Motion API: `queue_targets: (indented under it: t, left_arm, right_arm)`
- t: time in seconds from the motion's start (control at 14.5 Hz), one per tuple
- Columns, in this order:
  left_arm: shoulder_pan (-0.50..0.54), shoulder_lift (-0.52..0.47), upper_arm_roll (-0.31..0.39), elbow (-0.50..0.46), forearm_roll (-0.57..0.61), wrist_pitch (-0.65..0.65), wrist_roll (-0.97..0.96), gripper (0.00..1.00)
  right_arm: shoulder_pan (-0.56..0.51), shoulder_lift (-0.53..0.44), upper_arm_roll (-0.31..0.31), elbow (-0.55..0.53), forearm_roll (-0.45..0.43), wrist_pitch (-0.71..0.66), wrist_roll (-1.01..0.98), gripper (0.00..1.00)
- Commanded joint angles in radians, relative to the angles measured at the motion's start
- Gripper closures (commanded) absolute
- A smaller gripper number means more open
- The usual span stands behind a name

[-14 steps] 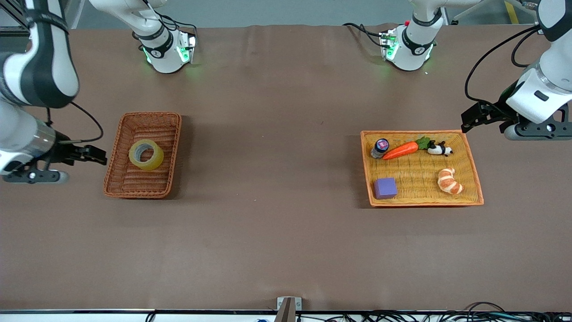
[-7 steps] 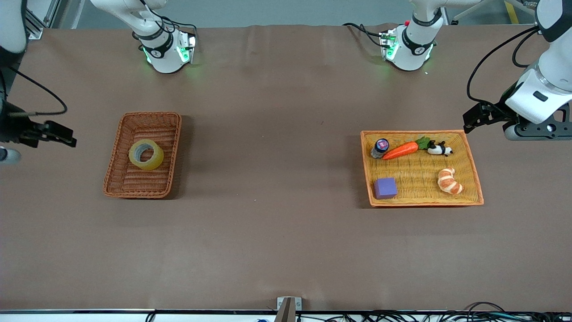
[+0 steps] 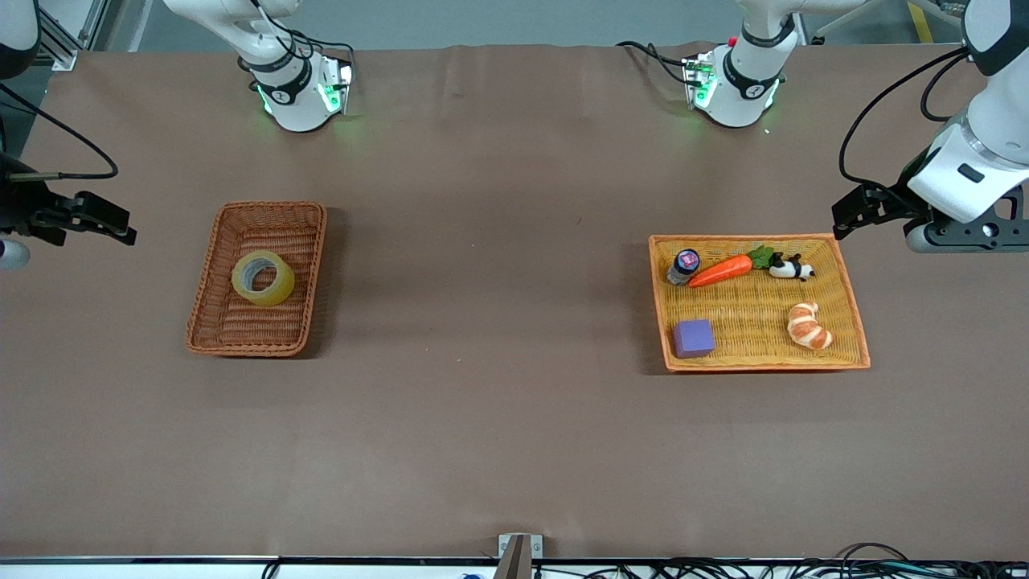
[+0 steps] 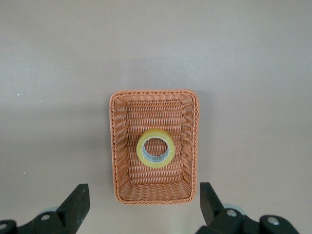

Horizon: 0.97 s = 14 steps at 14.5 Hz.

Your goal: Move tape to another basket

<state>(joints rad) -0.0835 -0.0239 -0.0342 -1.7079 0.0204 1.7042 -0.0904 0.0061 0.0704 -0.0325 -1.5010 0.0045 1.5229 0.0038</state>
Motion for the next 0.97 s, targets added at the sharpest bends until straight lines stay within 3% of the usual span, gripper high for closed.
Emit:
queue_targets:
  t: [0.0, 0.9]
  left_arm:
    - [-0.004, 0.002, 0.000, 0.011, 0.010, -0.012, 0.012, 0.00]
    - [-0.002, 0.006, 0.000, 0.013, 0.009, -0.008, 0.012, 0.00]
  right_arm:
    - [-0.021, -0.090, 0.017, -0.108, -0.009, 0.035, 0.030, 0.00]
    - [-0.035, -0.106, 0.020, -0.123, -0.009, 0.046, 0.028, 0.00]
